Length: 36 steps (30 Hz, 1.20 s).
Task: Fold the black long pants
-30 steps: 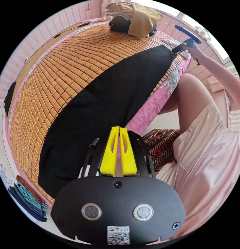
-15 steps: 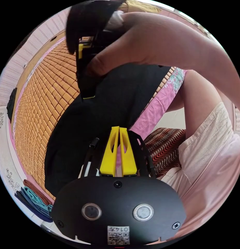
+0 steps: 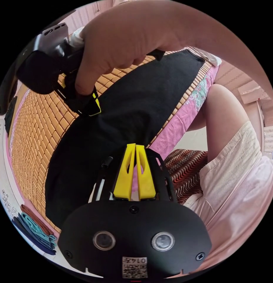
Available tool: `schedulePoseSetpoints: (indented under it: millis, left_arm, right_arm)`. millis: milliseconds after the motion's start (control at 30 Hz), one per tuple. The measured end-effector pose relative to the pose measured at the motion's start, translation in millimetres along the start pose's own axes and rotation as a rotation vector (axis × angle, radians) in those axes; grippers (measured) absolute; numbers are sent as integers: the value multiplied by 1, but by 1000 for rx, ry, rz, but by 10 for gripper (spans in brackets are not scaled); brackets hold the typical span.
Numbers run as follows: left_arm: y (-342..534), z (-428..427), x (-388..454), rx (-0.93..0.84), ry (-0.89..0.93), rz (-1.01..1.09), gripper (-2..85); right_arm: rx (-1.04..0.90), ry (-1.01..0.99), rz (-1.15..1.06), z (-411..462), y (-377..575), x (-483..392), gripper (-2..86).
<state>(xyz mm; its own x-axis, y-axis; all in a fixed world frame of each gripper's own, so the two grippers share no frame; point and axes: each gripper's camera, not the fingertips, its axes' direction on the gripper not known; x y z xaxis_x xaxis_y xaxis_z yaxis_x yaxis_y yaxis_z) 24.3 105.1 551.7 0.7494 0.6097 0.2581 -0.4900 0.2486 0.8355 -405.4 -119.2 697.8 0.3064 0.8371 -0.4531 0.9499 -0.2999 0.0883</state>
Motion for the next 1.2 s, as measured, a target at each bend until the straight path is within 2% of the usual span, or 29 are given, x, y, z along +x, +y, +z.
schedulePoseSetpoints:
  millis: [400, 500, 600, 733, 833, 933, 1067, 1200]
  left_arm:
    - [0, -1, -16, -21, 37, 7, -10]
    - [-1, -2, -21, -37, 45, 14, -10]
    - [1, -5, -27, -30, 57, 4, -10]
    - [21, -23, -34, 45, 56, -50, -10]
    - [50, -45, -46, 130, 66, -120, -10]
    - [84, -57, -66, 175, 90, -224, -10]
    - [125, -59, -101, 135, 54, -400, -10]
    - [151, -63, -137, 119, 24, -571, -10]
  right_arm:
    - [-138, 32, -56, 52, -6, 1, -7]
    - [-125, 4, -24, 67, 10, 6, -9]
    - [13, -47, 54, 80, 48, 15, -9]
    - [373, -228, 278, 95, 168, 32, -8]
    - [493, -245, 566, 127, 287, 48, -4]
    - [568, -188, 886, 171, 419, 65, 13]
    - [588, -162, 1319, 234, 566, 83, 117]
    - [502, -167, 1383, 282, 605, 92, 131]
